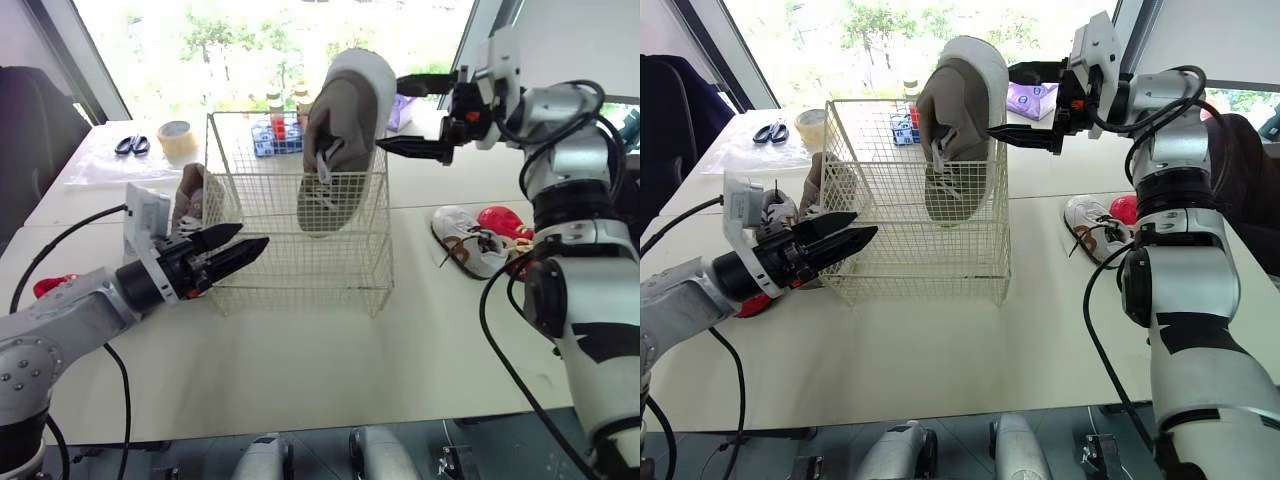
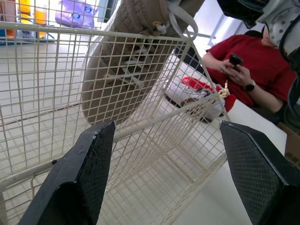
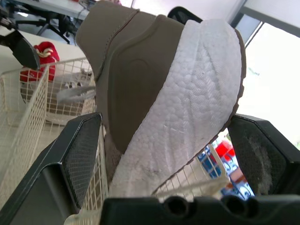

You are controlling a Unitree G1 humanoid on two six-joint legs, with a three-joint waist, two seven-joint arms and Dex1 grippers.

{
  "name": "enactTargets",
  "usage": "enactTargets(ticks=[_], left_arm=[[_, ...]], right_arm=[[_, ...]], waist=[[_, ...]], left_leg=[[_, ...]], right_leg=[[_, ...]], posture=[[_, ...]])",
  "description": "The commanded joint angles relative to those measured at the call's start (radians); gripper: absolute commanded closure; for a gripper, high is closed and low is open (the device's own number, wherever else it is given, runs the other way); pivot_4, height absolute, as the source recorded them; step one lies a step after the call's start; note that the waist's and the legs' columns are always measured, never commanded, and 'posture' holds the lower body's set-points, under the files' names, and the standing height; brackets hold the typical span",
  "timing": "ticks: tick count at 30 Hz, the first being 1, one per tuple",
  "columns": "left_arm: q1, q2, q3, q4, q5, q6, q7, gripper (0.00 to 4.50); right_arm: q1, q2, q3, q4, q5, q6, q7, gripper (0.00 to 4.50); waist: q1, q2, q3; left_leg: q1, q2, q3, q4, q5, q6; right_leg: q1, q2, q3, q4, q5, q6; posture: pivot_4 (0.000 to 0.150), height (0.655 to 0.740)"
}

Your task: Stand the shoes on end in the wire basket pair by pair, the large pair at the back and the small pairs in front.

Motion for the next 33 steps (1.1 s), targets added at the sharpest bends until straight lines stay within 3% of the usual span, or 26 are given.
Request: enactTargets(ticks=[1,5,8,10,14,16,17,20,22,27,33], left_arm=[[-0.019,0.075,0.159,0.058,-0.079,-0.002,0.046,0.88],[-0.046,0.163,0.219,0.145,-0.127,0.032,0.006,0.88],[-0.113,0.227,0.19,0.244,-0.056,0.052,-0.024,0.88],[-0.168,0.274,0.154,0.329,0.0,0.077,-0.035,0.88],[-0.346,0.346,-0.001,0.543,0.189,0.121,-0.081,0.88],[-0.455,0.357,-0.124,0.634,0.336,0.11,-0.13,0.34],[-0.509,0.352,-0.184,0.676,0.412,0.103,-0.142,0.07],[-0.714,0.292,-0.319,0.877,0.592,0.173,-0.104,0.03],[-0.84,0.243,-0.393,1.022,0.695,0.189,-0.154,0.03],[-1.038,0.118,-0.562,1.311,0.931,0.169,-0.332,0.03],[-1.182,-0.032,-0.568,1.651,1.112,0.029,-0.431,0.03]], right_arm=[[0.027,-0.143,-0.044,-0.106,-0.014,0.053,-0.069,0.01],[0.114,-0.212,-0.077,-0.236,0.005,0.116,-0.159,0.01],[0.155,-0.248,-0.108,-0.327,0.038,0.192,-0.184,0.01],[0.166,-0.262,-0.137,-0.445,0.122,0.35,-0.176,0.01],[0.237,-0.315,-0.116,-0.866,0.384,0.82,-0.148,0.01],[0.279,-0.347,-0.089,-1.044,0.482,0.978,-0.16,0.0],[0.295,-0.356,-0.09,-1.111,0.541,1.041,-0.163,0.0],[0.328,-0.352,-0.106,-1.241,0.693,1.172,-0.19,0.0],[0.375,-0.349,-0.107,-1.316,0.75,1.212,-0.218,0.0],[0.46,-0.322,-0.101,-1.397,0.761,1.187,-0.327,0.0],[0.504,-0.3,-0.111,-1.412,0.752,1.144,-0.437,0.0]], waist=[[0.011,-0.001,0.0],[0.024,0.001,0.001],[0.021,0.001,0.001],[0.022,0.002,0.001],[0.025,0.004,0.003],[0.027,0.004,0.002],[0.027,0.003,0.002],[0.031,0.002,0.002],[0.031,0.001,0.002],[0.026,-0.002,0.001],[0.022,-0.004,0.002]], left_leg=[[0.0,0.0,0.0,0.0,0.0,0.0],[-0.001,0.0,0.0,0.0,0.0,0.0],[0.001,0.0,0.001,0.0,-0.001,0.001],[0.001,0.0,0.001,0.0,-0.001,0.002],[0.0,0.0,0.0,0.0,-0.003,0.005],[0.0,0.0,-0.002,0.0,-0.003,0.006],[0.0,0.0,-0.002,0.0,-0.003,0.006],[0.001,-0.001,-0.003,0.002,-0.004,0.007],[0.001,-0.002,-0.003,0.003,-0.004,0.009],[0.0,-0.003,-0.002,0.004,-0.006,0.011],[-0.001,-0.002,0.0,0.004,-0.005,0.011]], right_leg=[[0.0,0.0,0.0,0.0,0.0,0.0],[0.0,0.0,0.0,-0.001,0.0,0.0],[0.001,0.0,0.0,0.0,0.0,0.0],[0.001,0.001,0.0,0.0,0.0,0.0],[0.0,0.001,-0.001,0.001,0.0,0.0],[0.0,0.001,-0.002,0.0,0.0,0.0],[0.001,0.001,-0.003,0.0,0.0,0.0],[0.004,0.002,-0.005,0.0,0.0,0.0],[0.004,0.002,-0.006,0.0,0.0,0.0],[0.005,0.001,-0.007,0.0,0.0,0.001],[0.002,0.001,-0.007,0.0,0.0,0.001]], posture=[[0.15,0.74],[0.15,0.74],[0.15,0.74],[0.15,0.74],[0.15,0.74],[0.15,0.74],[0.15,0.74],[0.15,0.74],[0.15,0.74],[0.15,0.74],[0.15,0.74]])
